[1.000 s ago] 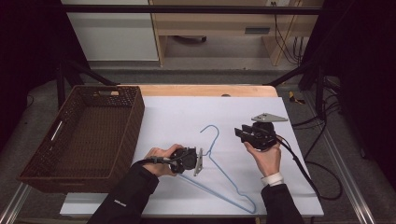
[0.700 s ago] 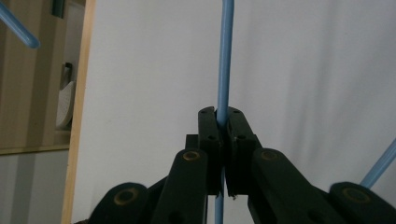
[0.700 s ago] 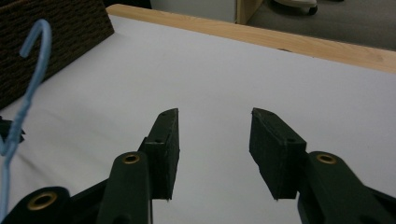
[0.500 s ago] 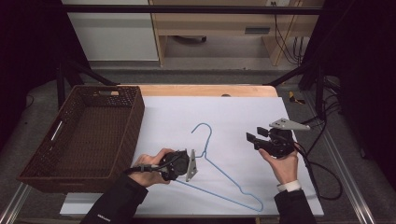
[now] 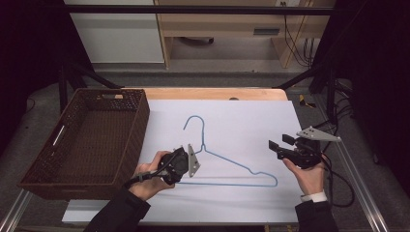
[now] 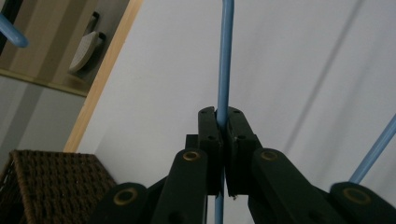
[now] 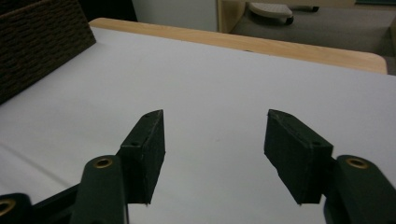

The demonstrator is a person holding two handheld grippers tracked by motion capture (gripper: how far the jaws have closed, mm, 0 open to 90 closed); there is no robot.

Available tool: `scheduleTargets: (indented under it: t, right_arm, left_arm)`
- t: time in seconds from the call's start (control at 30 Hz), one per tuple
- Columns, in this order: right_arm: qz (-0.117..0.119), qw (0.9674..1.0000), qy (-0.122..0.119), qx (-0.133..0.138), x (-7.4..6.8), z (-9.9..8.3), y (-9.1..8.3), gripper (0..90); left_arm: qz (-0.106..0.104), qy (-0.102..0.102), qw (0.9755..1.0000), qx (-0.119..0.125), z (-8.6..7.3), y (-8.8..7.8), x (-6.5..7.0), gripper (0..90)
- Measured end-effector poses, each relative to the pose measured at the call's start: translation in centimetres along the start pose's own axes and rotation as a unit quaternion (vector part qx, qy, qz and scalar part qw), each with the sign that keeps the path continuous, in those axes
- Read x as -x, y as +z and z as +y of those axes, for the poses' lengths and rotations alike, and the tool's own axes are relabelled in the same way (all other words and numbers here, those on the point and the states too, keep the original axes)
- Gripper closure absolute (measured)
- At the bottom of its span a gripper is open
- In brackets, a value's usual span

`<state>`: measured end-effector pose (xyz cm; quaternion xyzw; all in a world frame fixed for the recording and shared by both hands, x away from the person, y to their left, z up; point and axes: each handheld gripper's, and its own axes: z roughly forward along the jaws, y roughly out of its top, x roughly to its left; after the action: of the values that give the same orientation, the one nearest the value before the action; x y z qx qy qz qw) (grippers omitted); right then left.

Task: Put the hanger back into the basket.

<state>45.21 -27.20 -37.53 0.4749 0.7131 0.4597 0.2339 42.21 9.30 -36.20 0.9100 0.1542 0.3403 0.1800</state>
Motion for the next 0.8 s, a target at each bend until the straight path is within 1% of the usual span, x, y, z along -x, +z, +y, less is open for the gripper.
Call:
scheduleTargets:
  t: [0.03, 0.07, 0.1, 0.13, 0.17, 0.27, 0.3, 0.33, 0.37, 0.43, 0.47, 0.5, 0.53, 0.6, 0.63, 0.73, 0.8]
  right_arm:
    - [-0.002, 1.0, 0.001, 0.003, 0.1, 0.0, -0.1, 37.0]
    - [-0.006, 1.0, -0.001, 0.007, 0.2, -0.1, -0.1, 35.0]
    - [-0.01, 0.9999, -0.002, 0.008, 0.3, -0.1, -0.2, 32.7]
    - [-0.016, 0.9998, -0.002, 0.013, 0.6, -0.3, -0.1, 29.8]
    - [-0.02, 0.9997, -0.002, 0.014, 0.7, -0.4, -0.1, 29.4]
    - [-0.025, 0.9995, 0.009, 0.015, 1.5, -0.9, 0.0, 26.7]
    - [-0.03, 0.9995, 0.006, 0.013, 1.7, -1.1, 0.0, 26.6]
    - [-0.031, 0.9994, 0.009, 0.013, 2.0, -1.3, 0.1, 26.4]
    - [-0.031, 0.9994, 0.013, 0.012, 2.1, -1.4, 0.1, 26.2]
    - [-0.033, 0.9992, 0.02, 0.008, 2.5, -1.8, 0.3, 26.1]
    - [-0.034, 0.9993, 0.016, 0.004, 2.6, -2.0, 0.4, 26.0]
    - [-0.035, 0.9992, 0.018, 0.002, 2.7, -2.1, 0.5, 25.8]
    - [-0.035, 0.9992, 0.018, 0.0, 2.8, -2.2, 0.6, 25.6]
    - [-0.036, 0.9992, 0.017, -0.003, 2.8, -2.3, 0.7, 25.4]
    - [-0.036, 0.9992, 0.015, -0.004, 2.9, -2.3, 0.8, 25.4]
    - [-0.036, 0.9992, 0.015, -0.005, 3.0, -2.5, 0.9, 25.4]
    - [-0.035, 0.9992, 0.018, -0.005, 2.9, -2.6, 1.0, 25.4]
  left_arm:
    - [0.006, -0.008, 0.9999, -0.005, 0.1, -0.1, -0.2, 86.6]
    - [0.008, -0.015, 0.9998, -0.007, 0.1, -0.1, -0.2, 86.5]
    - [0.009, -0.026, 0.9996, -0.009, 0.1, -0.2, -0.4, 86.5]
    - [0.01, -0.029, 0.9995, -0.01, 0.1, -0.2, -0.5, 86.5]
    - [0.009, -0.038, 0.9992, -0.009, 0.2, -0.3, -0.6, 86.5]
    - [0.012, -0.053, 0.9985, -0.01, 0.2, -0.5, -0.9, 86.5]
    - [0.015, -0.06, 0.998, -0.011, 0.2, -0.5, -1.1, 86.5]
    - [0.015, -0.064, 0.9978, -0.009, 0.2, -0.6, -1.2, 86.5]
    - [0.014, -0.078, 0.9969, -0.001, 0.3, -0.7, -1.4, 86.5]
    - [0.016, -0.088, 0.996, 0.001, 0.4, -0.9, -1.8, 86.4]
    - [0.016, -0.093, 0.9955, 0.002, 0.4, -1.0, -2.0, 86.4]
    - [0.017, -0.097, 0.9952, 0.004, 0.5, -1.2, -2.2, 86.4]
    - [0.017, -0.106, 0.9942, 0.008, 0.6, -1.3, -2.3, 86.4]
    - [0.021, -0.115, 0.9931, 0.012, 0.6, -1.6, -2.7, 86.4]
    - [0.023, -0.124, 0.9919, 0.016, 0.7, -1.7, -2.9, 86.4]
    - [0.028, -0.14, 0.9896, 0.019, 0.7, -2.1, -3.6, 86.4]
    - [0.031, -0.153, 0.9874, 0.023, 0.7, -2.3, -4.0, 86.4]
